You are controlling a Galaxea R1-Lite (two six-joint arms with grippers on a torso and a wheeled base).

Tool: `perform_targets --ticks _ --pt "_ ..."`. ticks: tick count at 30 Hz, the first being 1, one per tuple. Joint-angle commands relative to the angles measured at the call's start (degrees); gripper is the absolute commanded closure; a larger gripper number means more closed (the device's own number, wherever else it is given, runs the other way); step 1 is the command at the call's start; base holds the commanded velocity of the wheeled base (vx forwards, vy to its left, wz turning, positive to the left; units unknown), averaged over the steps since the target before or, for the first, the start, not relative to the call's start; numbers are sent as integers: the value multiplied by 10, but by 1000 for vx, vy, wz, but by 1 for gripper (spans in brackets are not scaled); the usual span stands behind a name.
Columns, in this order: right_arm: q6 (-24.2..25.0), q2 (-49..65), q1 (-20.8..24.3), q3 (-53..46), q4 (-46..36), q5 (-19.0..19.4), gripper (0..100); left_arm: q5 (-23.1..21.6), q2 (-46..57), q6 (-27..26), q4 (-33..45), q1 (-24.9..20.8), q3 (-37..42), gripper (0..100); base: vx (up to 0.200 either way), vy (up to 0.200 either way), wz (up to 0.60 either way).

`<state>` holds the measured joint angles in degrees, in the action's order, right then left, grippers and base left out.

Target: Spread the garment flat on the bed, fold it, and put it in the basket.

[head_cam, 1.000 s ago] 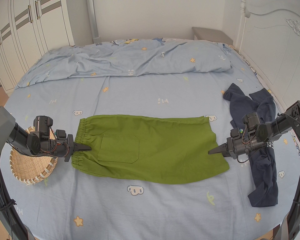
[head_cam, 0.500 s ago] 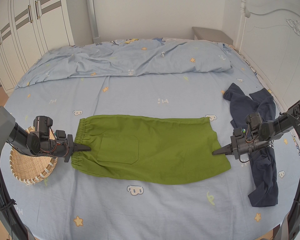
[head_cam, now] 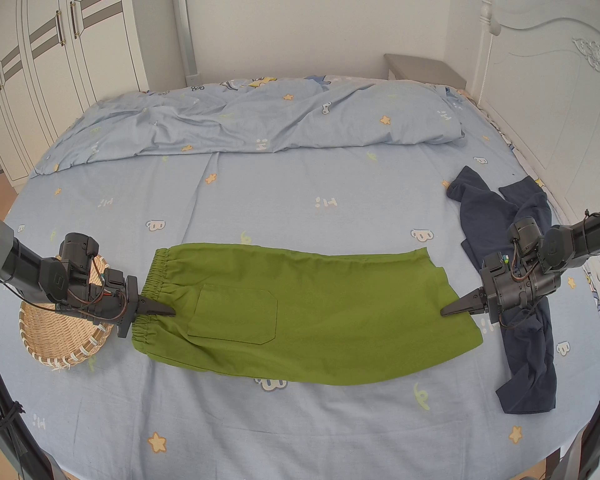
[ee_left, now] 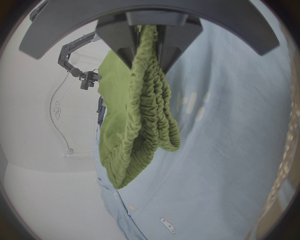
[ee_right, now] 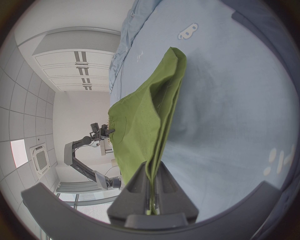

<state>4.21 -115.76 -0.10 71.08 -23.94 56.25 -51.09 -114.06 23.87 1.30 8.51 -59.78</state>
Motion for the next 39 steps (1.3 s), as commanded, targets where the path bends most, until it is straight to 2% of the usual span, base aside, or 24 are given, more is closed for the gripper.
perform_targets --ticks 1,6,12,15,25,32,33,39 --pt "-8 51 -6 -71 2 -2 100 0 53 -37 36 9 42 100 0 0 0" --pt "-8 70 -1 -173 40 -2 100 4 70 -102 48 12 127 100 0 0 0" --pt "-7 79 5 -292 137 0 100 5 86 -144 46 31 209 100 0 0 0" --pt "-7 91 7 -334 159 -1 100 5 98 -167 44 34 249 100 0 0 0" --pt "-8 88 4 -367 181 -3 100 5 102 -182 44 51 270 100 0 0 0" --pt "-10 84 3 -387 212 -4 100 9 82 -246 45 69 280 100 0 0 0" --pt "-10 84 3 -387 211 -4 0 9 83 -247 46 70 280 100 0 0 0" --pt "-7 85 1 -389 212 -5 0 10 87 -247 49 80 281 100 0 0 0"
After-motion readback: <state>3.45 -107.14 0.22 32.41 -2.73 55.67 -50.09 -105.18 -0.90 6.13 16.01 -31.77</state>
